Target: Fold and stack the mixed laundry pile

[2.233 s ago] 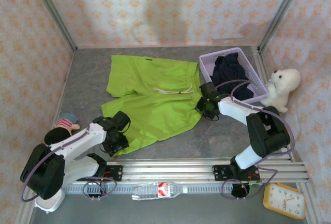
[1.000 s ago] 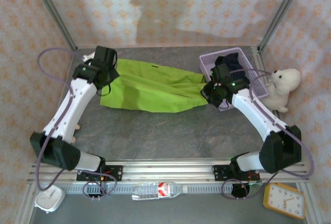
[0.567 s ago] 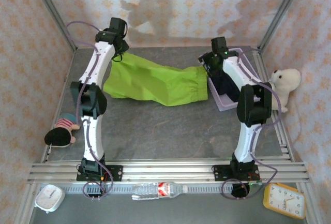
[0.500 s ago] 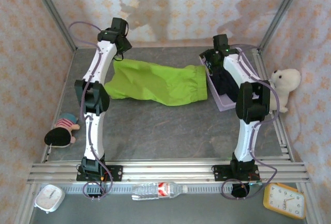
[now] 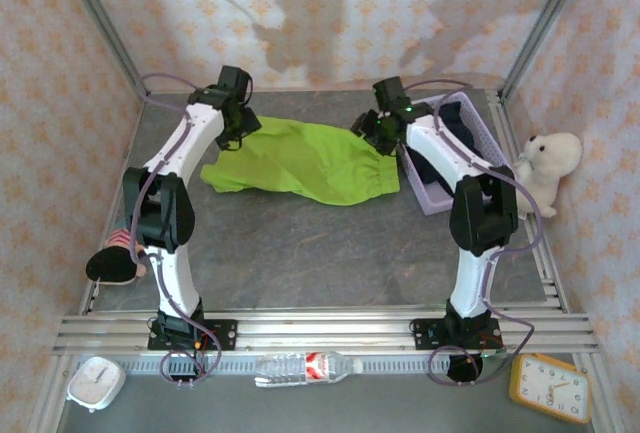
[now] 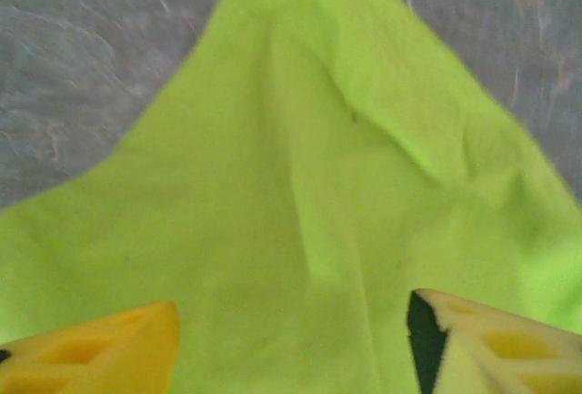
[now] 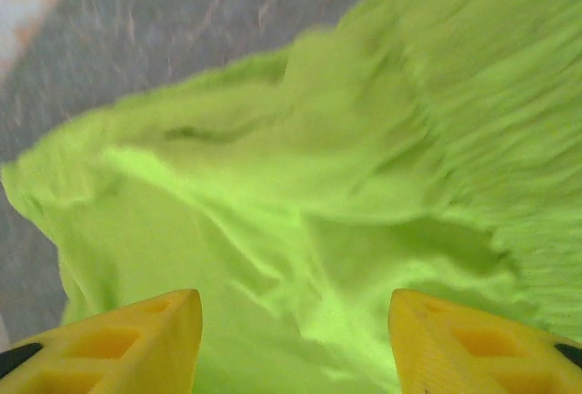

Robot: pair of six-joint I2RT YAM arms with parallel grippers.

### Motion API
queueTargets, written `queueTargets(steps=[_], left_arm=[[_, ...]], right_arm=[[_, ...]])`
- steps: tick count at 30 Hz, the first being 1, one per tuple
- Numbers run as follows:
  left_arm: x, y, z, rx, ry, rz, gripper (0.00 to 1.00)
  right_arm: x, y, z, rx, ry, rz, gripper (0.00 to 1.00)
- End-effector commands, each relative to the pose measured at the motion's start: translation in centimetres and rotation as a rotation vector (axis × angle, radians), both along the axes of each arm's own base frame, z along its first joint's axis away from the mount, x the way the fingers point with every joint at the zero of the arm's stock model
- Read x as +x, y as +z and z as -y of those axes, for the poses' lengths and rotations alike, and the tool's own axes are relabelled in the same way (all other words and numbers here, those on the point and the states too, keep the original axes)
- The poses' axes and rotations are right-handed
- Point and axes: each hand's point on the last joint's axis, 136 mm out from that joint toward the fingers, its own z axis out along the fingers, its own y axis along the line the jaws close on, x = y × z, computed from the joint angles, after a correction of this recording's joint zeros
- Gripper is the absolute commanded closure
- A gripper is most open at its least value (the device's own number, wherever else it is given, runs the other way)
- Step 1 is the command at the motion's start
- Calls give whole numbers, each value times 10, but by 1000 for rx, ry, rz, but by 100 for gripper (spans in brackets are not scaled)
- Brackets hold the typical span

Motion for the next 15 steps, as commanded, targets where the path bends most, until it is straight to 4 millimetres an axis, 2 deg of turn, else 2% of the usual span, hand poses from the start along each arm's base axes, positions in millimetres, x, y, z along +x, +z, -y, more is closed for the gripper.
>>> queueTargets(steps=[1,5,10,13,15], left_arm=[[-8,-34,13,-58,-4,-28,38],[-21,-67,8,-21,-18,-113,39],[-33,-99,-6,56,-8,-213,40],[-55,-120,-18,80,27,-298,41],[-75,-129,-23,82,37,-327,42]], right_arm=[[-17,-19,7,-80,41,-40,46],[-20,-57,11,-126,39,-100,50],[-15,-93,7,-163,73,-161,52],[-25,-111,3,-173,88,-204,51],[-39,-120,-4,-180,113,-228,50]])
